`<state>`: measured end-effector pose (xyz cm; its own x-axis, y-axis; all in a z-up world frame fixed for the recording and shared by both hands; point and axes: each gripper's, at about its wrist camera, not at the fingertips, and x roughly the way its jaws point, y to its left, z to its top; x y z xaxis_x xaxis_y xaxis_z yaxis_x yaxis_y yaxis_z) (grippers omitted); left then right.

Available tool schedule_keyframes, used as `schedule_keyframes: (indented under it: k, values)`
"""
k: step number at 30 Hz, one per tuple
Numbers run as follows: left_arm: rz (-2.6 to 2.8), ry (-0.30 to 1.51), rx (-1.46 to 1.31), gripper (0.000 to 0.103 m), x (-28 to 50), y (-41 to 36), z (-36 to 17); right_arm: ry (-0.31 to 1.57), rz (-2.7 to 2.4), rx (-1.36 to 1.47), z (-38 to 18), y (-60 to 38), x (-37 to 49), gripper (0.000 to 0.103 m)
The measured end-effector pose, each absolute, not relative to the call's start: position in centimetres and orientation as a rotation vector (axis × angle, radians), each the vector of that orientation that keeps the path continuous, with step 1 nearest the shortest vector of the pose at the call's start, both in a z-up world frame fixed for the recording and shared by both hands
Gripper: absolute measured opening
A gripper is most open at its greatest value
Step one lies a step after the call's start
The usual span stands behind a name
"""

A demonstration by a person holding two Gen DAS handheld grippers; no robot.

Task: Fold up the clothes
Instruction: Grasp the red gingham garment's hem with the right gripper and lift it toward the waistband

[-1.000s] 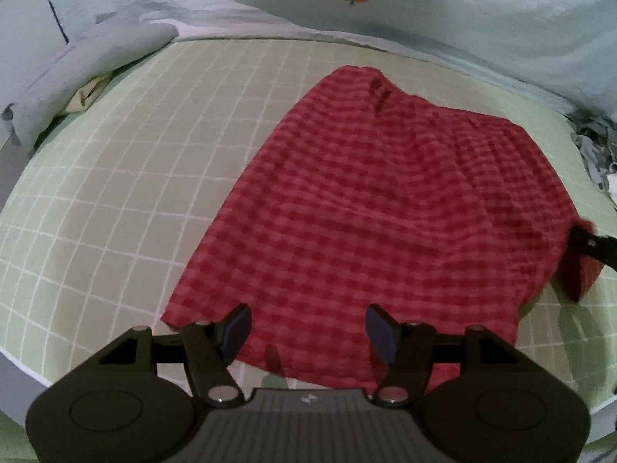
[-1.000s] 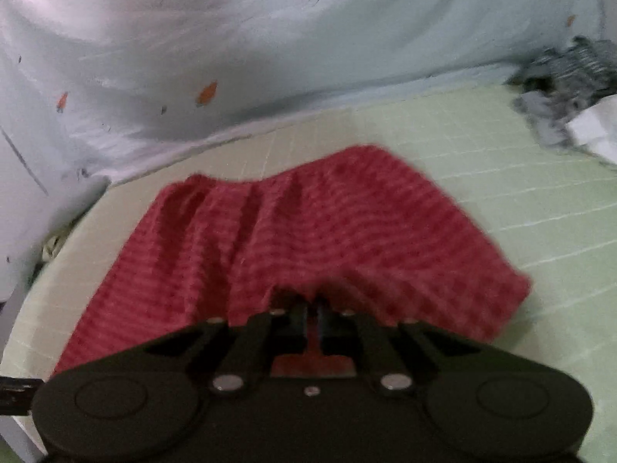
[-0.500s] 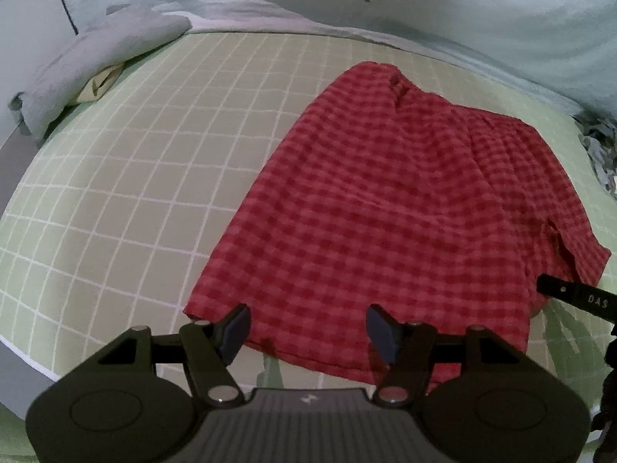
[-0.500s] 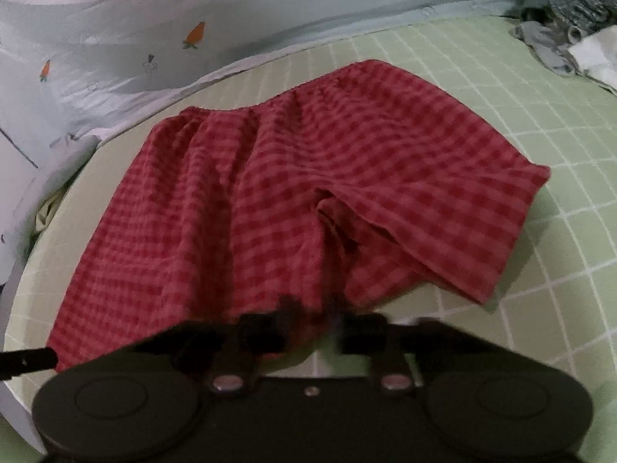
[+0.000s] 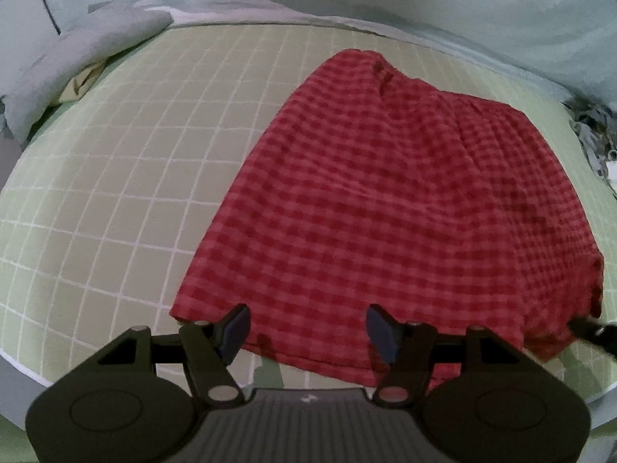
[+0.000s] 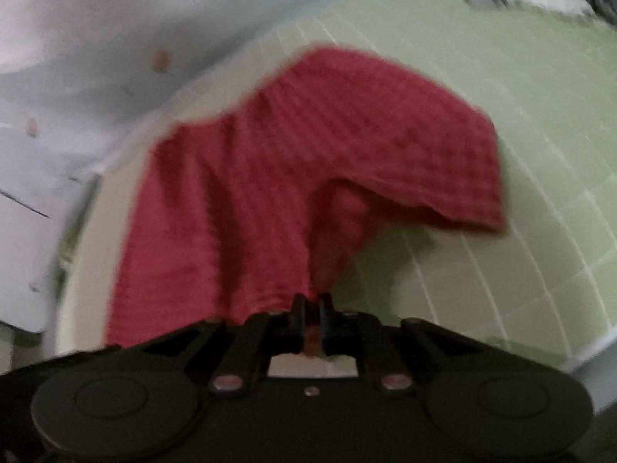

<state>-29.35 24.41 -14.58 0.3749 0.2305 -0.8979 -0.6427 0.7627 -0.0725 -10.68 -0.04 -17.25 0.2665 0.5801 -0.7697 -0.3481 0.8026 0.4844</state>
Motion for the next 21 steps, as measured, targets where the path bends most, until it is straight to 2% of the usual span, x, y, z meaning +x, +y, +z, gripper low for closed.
schedule_keyframes:
  k: [4,7,9,11,17,21]
  values:
    - [0.588,1.059,-0.458,0.068,-29.4,24.7,-14.9,1.072,0.716,0.349,-16.0,-1.0,-10.5,0.007]
    - [0.600,1.059,-0.466,0.068,-29.3,25.1,-14.8,1.211,0.575,0.202,-18.7,-0.2,-9.8,0.008]
    - [0.606,1.043,-0.460,0.068,-29.4,25.1,-14.4,1.216,0.564,0.238,-18.7,-0.9,-9.9,0.017]
    - [0.613,1.042,-0.462,0.071,-29.4,25.2,-14.4,1.216,0.565,0.226,-18.5,-1.0,-10.0,0.052]
    - [0.598,1.057,-0.468,0.072,-29.3,24.9,-14.6,1.307,0.662,0.209,-19.7,0.0,-10.9,0.052]
    - [0.578,1.067,-0.456,0.072,-29.7,24.1,-15.0,1.286,0.722,0.216,-20.1,0.8,-11.7,0.051]
